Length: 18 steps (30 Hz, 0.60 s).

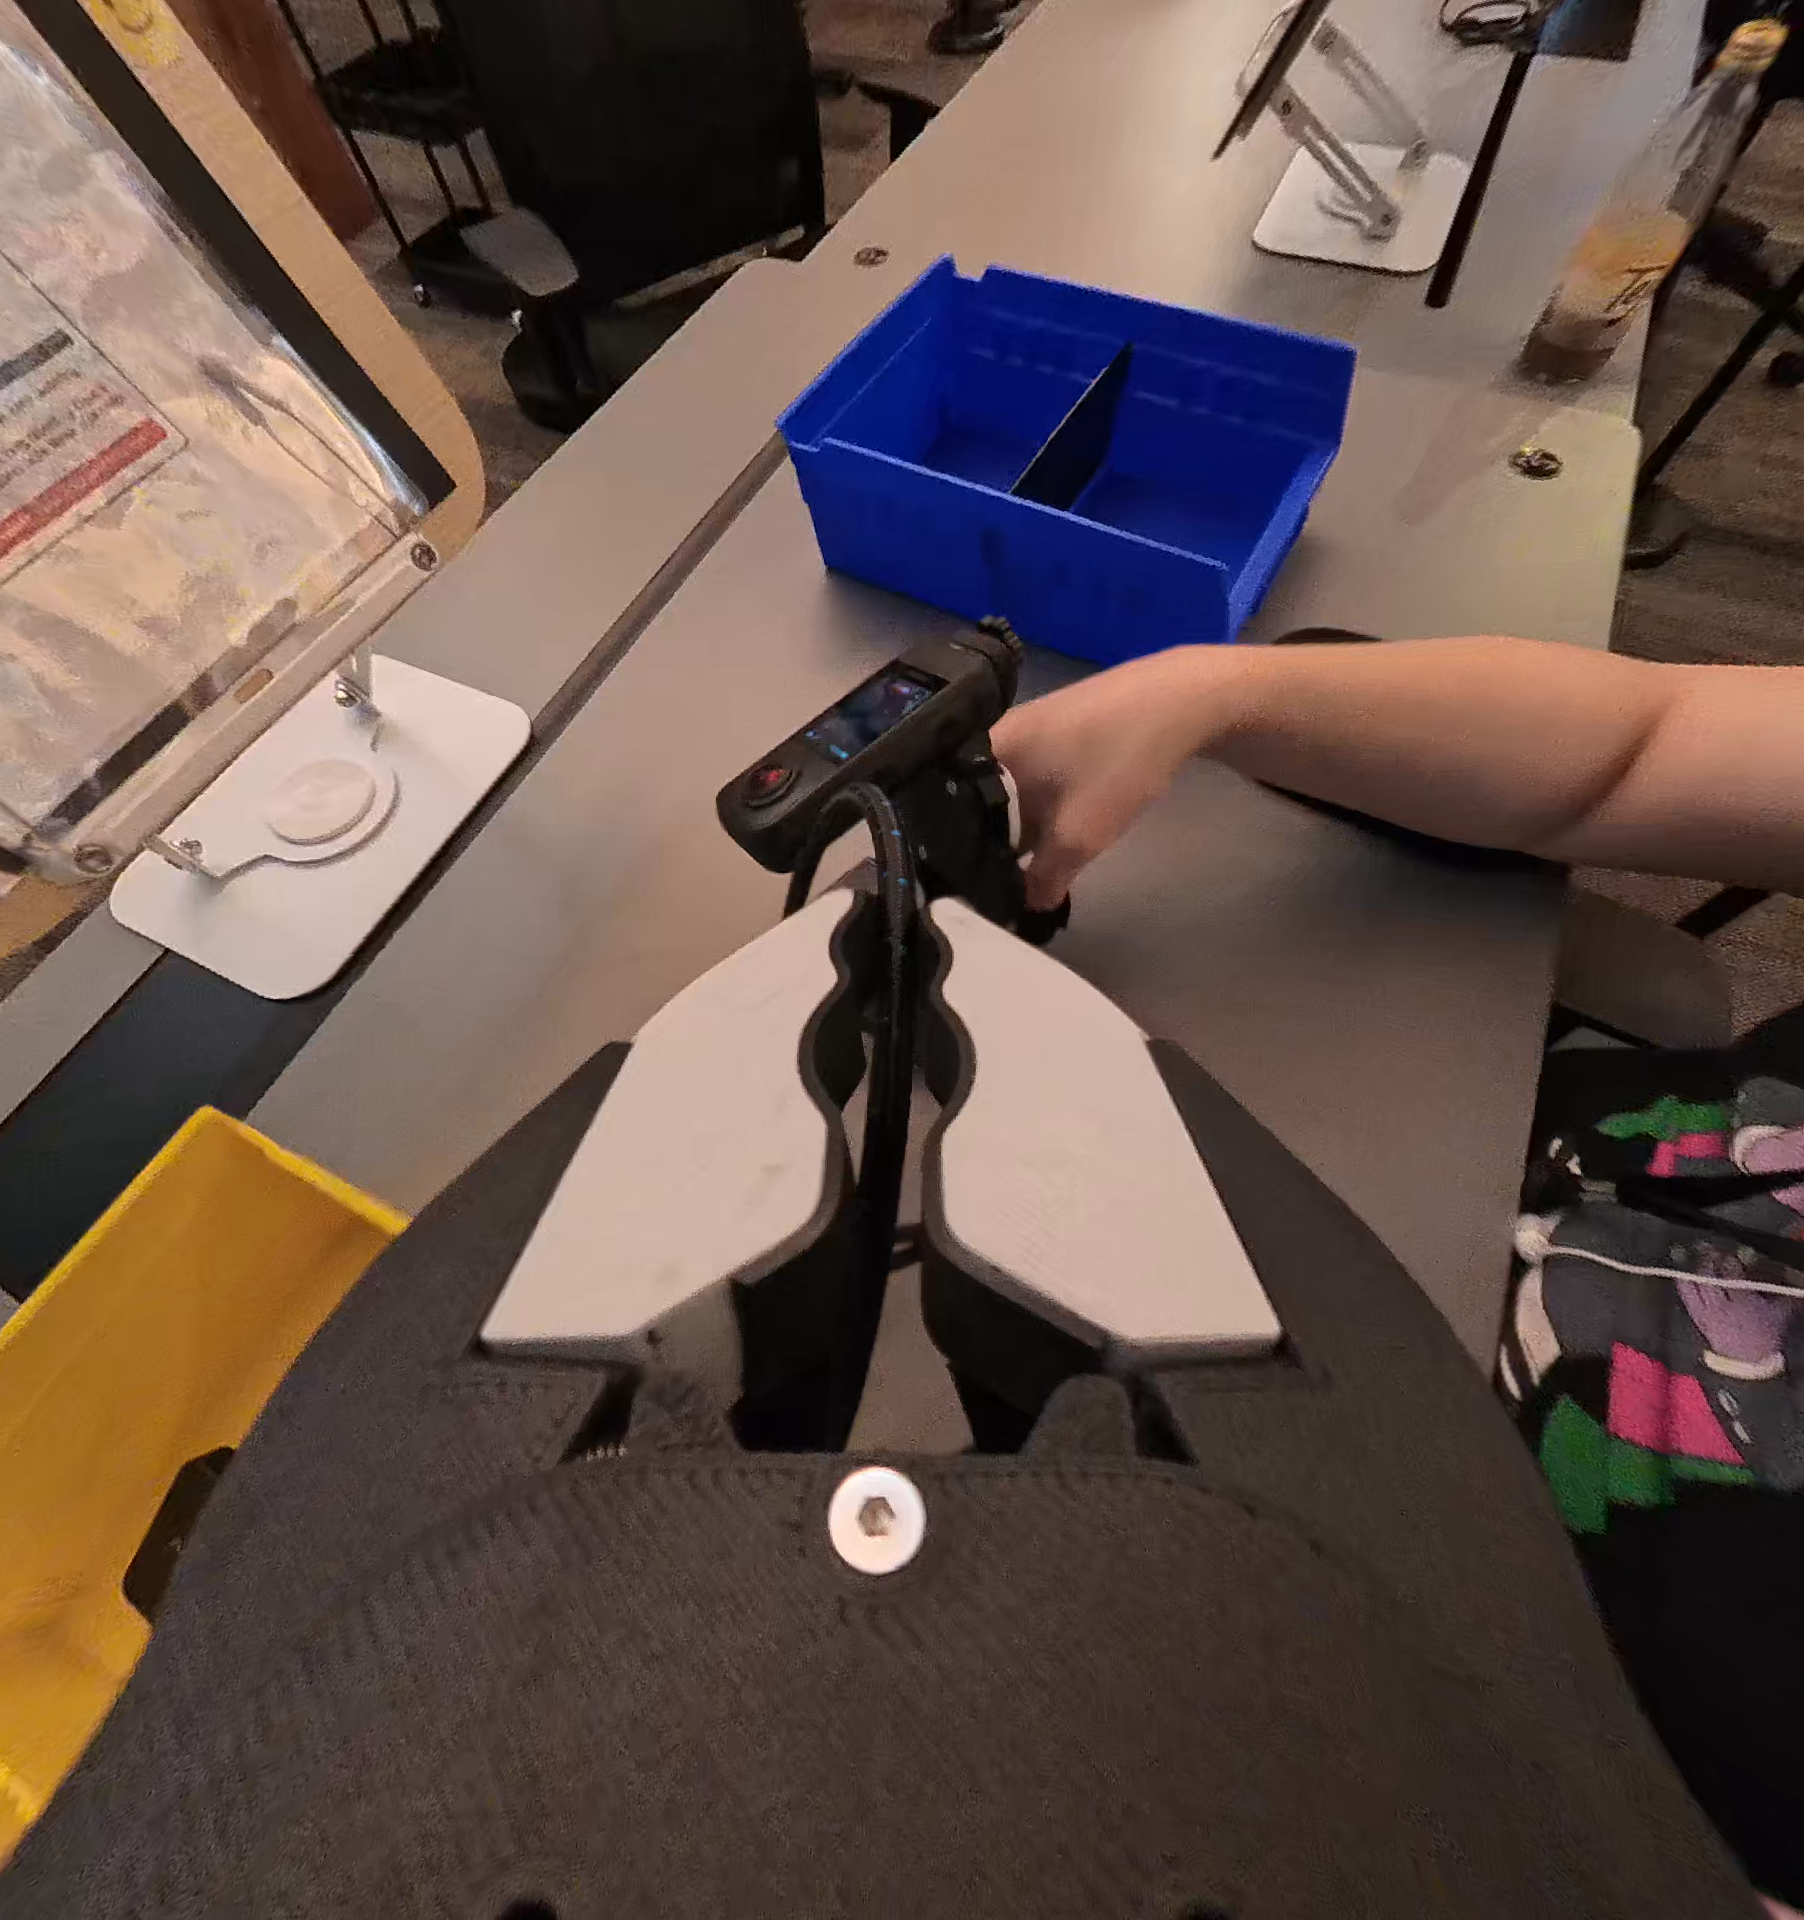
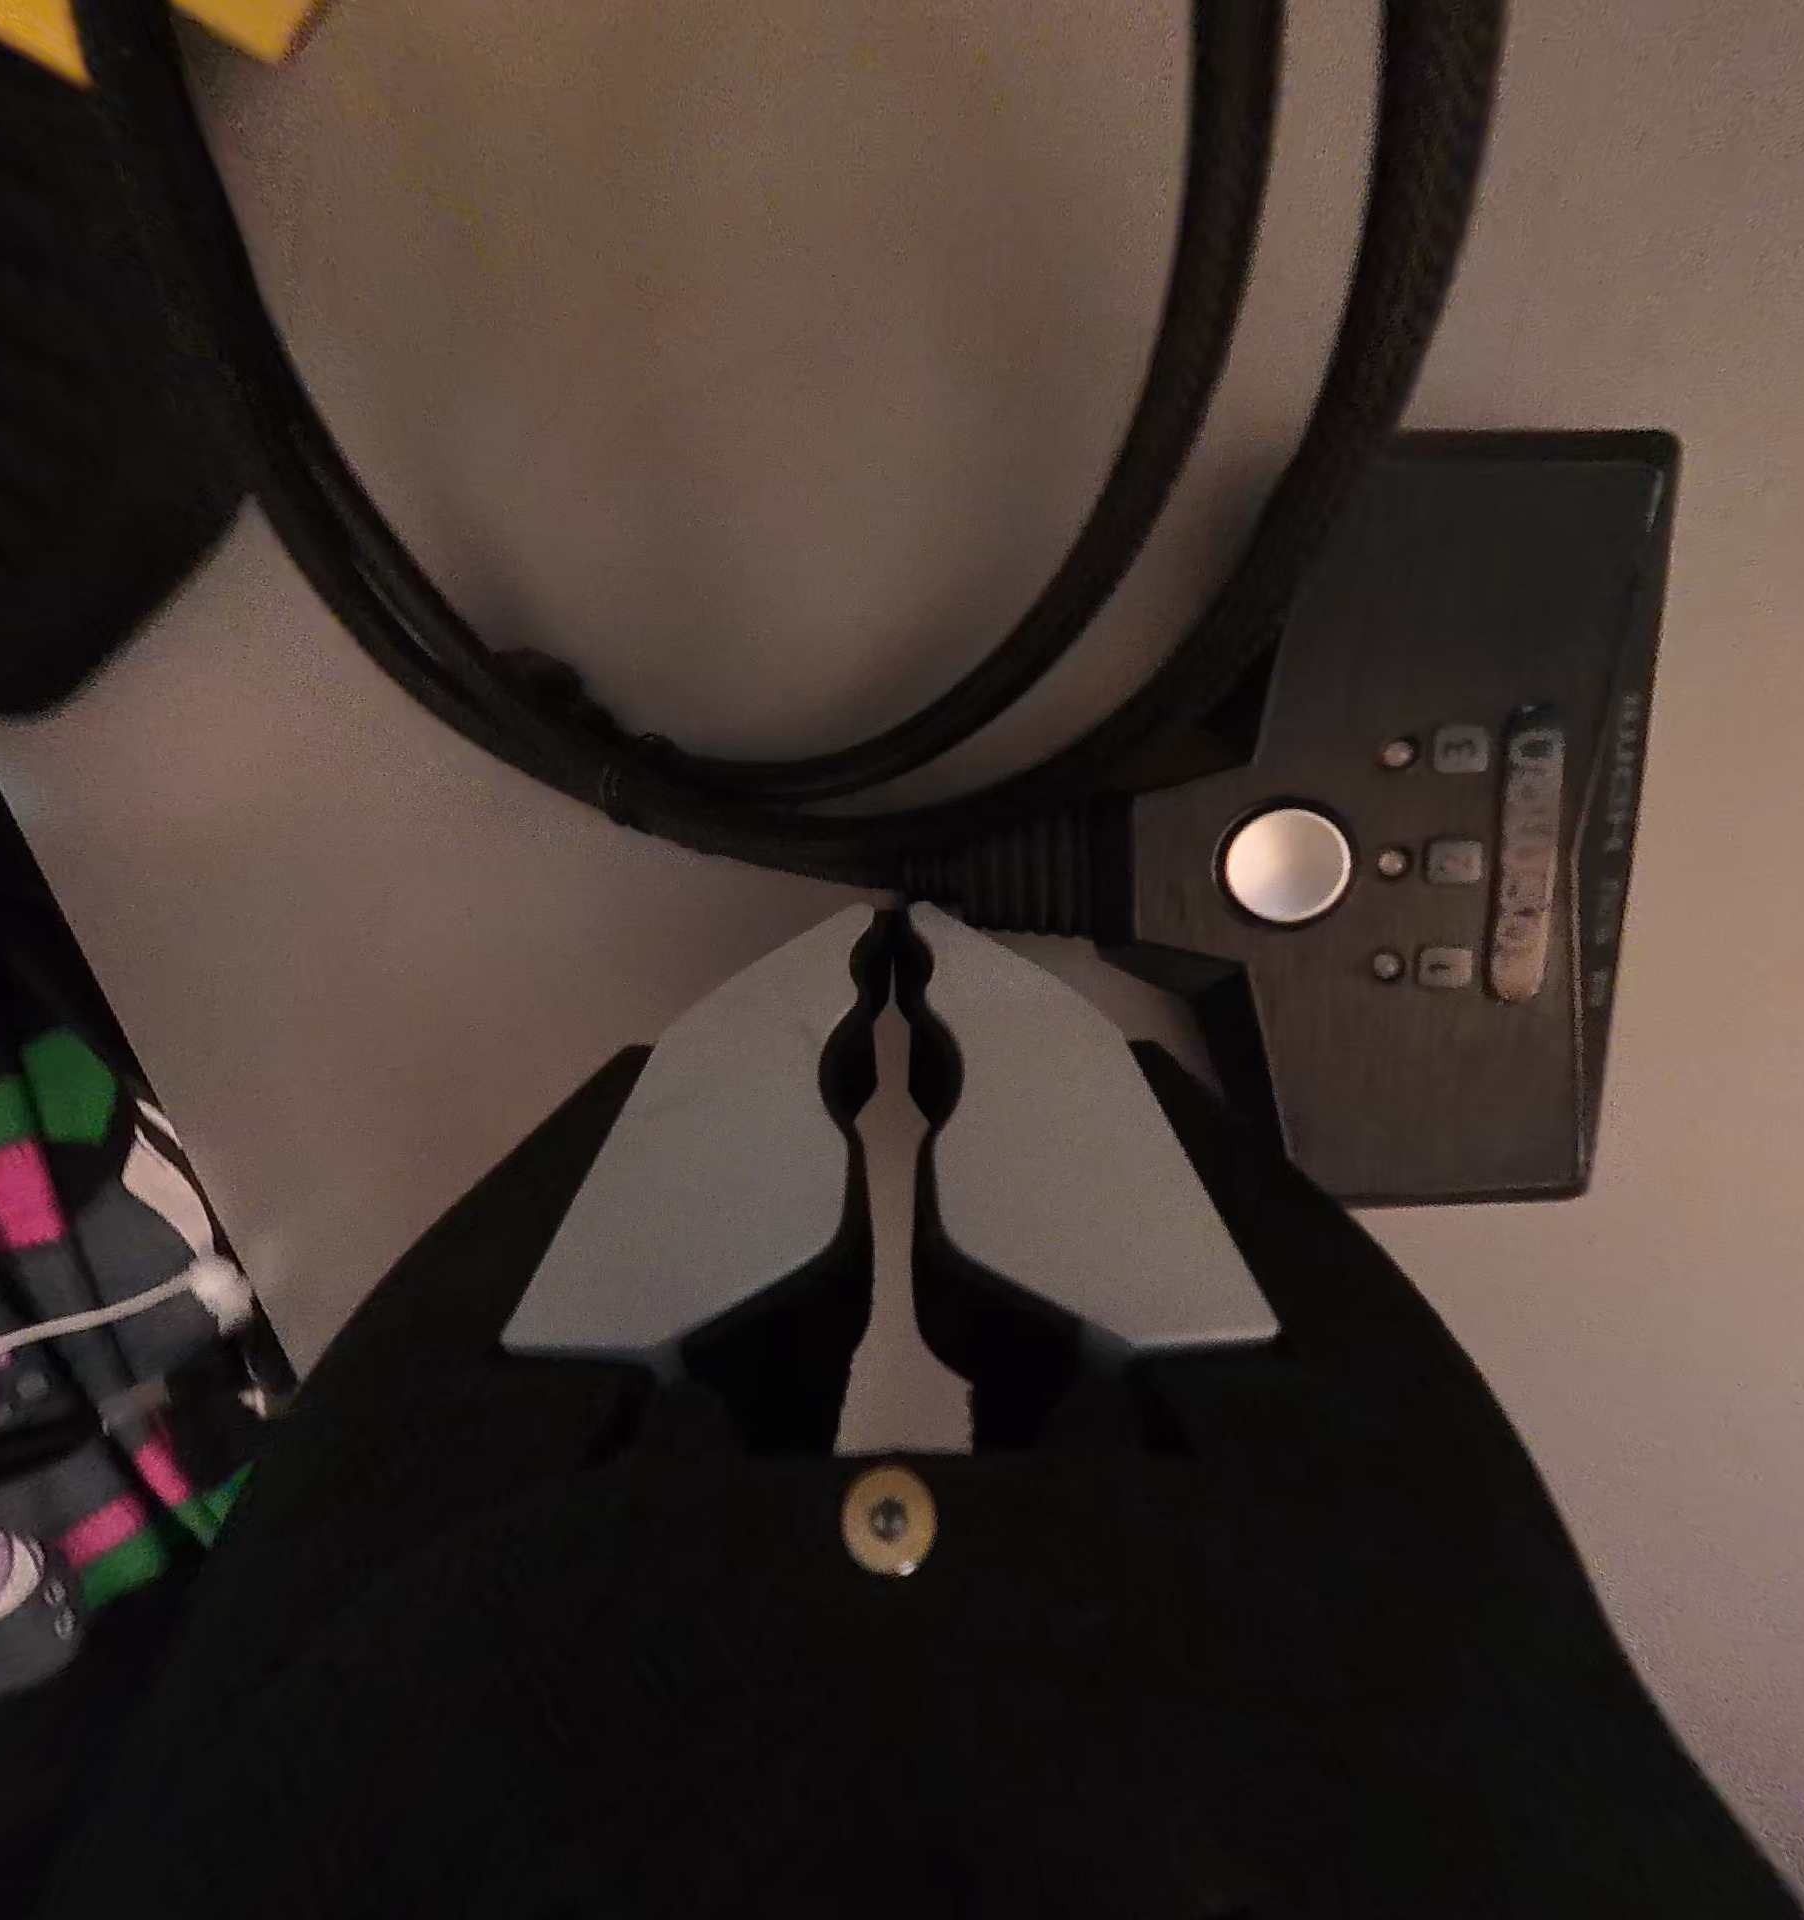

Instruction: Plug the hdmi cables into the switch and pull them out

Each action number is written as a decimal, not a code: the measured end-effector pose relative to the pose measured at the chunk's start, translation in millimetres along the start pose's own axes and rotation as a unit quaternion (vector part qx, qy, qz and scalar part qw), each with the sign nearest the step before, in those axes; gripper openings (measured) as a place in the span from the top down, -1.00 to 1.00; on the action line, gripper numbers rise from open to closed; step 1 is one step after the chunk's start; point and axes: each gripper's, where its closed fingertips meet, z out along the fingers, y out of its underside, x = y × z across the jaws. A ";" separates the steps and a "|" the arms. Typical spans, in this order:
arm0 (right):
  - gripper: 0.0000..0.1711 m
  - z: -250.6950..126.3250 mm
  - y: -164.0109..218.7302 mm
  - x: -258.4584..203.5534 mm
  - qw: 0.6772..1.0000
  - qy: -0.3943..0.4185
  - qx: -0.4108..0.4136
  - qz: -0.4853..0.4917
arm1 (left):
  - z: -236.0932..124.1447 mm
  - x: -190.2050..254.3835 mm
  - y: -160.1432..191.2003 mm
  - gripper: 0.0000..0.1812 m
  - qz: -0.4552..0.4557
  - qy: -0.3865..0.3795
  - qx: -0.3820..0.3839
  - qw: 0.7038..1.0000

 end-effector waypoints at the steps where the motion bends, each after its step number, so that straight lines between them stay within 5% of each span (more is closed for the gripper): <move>1: 0.99 2.2 -7.4 -0.2 1.000 -0.004 0.018 0.013 | 8.9 -3.6 -0.7 0.94 -0.003 -0.002 -0.003 1.000; 7: 1.00 12.3 -57.9 13.1 0.980 -0.035 0.166 0.102 | 54.4 -29.8 0.7 0.93 -0.008 -0.037 -0.013 0.999; 10: 0.97 8.7 -58.8 17.2 0.976 -0.056 0.170 0.123 | 67.6 -39.1 6.9 0.93 -0.034 -0.040 -0.022 0.998; 18: 0.84 -68.1 -41.0 36.0 0.973 -0.001 0.201 0.110 | 64.5 -22.1 -13.1 0.94 -0.051 0.003 0.030 0.998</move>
